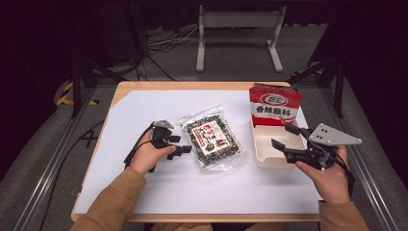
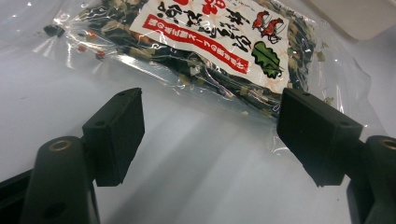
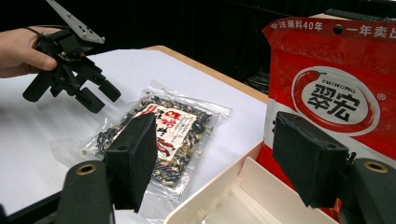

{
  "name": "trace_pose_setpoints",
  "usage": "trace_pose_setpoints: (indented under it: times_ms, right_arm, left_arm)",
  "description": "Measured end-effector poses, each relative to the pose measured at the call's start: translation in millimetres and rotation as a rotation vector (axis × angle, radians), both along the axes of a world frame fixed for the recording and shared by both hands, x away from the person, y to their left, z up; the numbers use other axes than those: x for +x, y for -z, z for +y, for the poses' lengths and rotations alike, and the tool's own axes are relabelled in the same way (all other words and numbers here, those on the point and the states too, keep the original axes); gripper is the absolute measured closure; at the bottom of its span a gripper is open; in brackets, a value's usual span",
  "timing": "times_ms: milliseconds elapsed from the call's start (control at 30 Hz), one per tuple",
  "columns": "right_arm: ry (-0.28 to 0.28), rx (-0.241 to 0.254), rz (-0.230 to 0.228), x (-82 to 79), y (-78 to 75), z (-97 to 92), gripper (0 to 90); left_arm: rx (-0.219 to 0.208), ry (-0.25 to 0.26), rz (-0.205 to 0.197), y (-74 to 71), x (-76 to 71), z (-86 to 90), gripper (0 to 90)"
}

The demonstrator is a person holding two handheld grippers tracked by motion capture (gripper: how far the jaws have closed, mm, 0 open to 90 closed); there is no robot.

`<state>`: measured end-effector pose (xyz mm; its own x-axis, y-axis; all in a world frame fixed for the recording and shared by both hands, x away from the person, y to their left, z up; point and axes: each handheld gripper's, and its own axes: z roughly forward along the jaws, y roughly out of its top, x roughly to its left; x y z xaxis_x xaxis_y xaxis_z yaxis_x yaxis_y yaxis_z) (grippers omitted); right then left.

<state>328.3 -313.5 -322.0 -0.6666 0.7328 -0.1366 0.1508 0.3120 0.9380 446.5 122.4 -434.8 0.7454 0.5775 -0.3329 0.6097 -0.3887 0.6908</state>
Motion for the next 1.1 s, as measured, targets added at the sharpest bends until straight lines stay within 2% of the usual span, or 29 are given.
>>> trace_pose_setpoints:
  times_ms: [200, 433, 533, 767, 1000, 1100]
  right_arm:
    - [-0.003, -0.001, 0.005, 0.1, 1.3, 0.1, 31.3]
    - [-0.005, 0.000, 0.004, -0.2, 1.3, 0.0, 30.9]
    - [-0.005, 0.003, 0.003, -0.5, 1.2, -0.5, 30.8]
    - [-0.006, 0.002, 0.003, -0.8, 1.7, -1.5, 30.6]
    - [-0.003, 0.001, 0.003, -1.4, 2.1, -2.2, 30.5]
    - [-0.004, 0.002, 0.007, -0.6, 3.3, -1.6, 30.5]
  left_arm:
    - [0.024, 0.023, 0.029, 3.1, 0.3, -5.2, 24.1]
    - [0.026, 0.045, 0.060, 6.2, 1.1, -14.1, 25.0]
    - [0.044, 0.045, 0.065, 7.3, 2.4, -16.9, 24.1]
    - [0.030, 0.021, 0.099, 8.3, 3.0, -14.9, 24.5]
    - [0.029, 0.020, 0.095, 8.7, 4.6, -16.1, 23.2]
    - [0.003, 0.004, 0.093, 10.4, 7.9, -18.8, 22.2]
